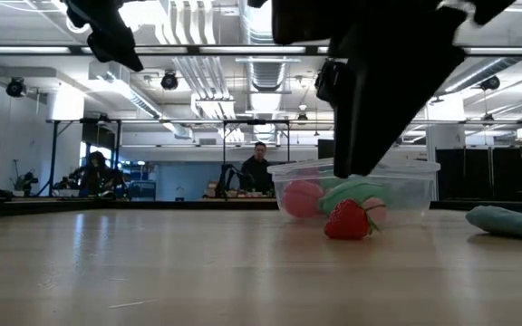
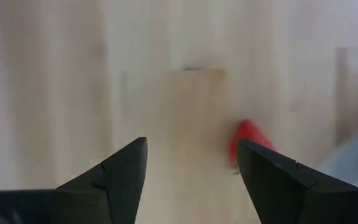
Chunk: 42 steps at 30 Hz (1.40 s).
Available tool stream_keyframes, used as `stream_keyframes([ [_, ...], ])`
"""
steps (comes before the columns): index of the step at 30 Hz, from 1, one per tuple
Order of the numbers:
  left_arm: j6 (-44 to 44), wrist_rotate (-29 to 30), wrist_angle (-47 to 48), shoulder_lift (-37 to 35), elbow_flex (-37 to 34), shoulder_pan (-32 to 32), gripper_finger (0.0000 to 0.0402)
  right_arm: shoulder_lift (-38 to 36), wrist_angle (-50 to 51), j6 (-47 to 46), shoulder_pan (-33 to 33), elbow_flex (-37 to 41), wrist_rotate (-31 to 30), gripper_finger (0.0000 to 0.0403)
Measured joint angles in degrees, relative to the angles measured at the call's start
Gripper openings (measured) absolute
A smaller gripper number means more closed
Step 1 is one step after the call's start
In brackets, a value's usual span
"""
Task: Pick and placing Produce into tupperware
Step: Put the red strawberry into the transparent bin
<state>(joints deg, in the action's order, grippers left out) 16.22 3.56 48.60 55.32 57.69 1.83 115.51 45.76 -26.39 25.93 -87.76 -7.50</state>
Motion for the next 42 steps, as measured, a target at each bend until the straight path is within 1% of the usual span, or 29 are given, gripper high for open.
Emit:
stream_keyframes([
  [6,-2.02,-0.23,0.48,0.01,0.00,0.00,0.0246,4.44,9.40,-1.93,-1.88,-8.34,-3.63,0.0235],
  [11,-3.89,-0.25,0.47,0.01,0.00,-0.02,0.0246,6.44,11.86,-1.20,-3.03,-11.39,-4.18,0.0237],
  [14,-4.75,-0.26,0.43,0.01,0.00,-0.02,0.0246,7.28,13.00,-1.92,-3.39,-10.83,-4.18,0.0237],
  [21,-6.13,-0.27,-0.22,0.01,0.00,-0.02,0.0246,7.32,14.16,-3.58,-4.06,-7.68,-1.53,0.0237],
  [32,-7.87,-0.12,-0.17,0.01,0.00,-0.04,0.0246,8.56,13.15,-3.18,-5.37,-7.48,-1.05,0.0233],
  [39,-8.14,-0.07,-0.17,0.01,0.00,-0.04,0.0246,8.60,11.95,-3.63,-5.62,-5.62,-0.75,0.0232],
  [42,-8.14,-0.07,-0.17,0.01,0.00,-0.04,0.0246,8.59,11.93,-4.70,-5.63,-4.86,0.75,0.0231],
])
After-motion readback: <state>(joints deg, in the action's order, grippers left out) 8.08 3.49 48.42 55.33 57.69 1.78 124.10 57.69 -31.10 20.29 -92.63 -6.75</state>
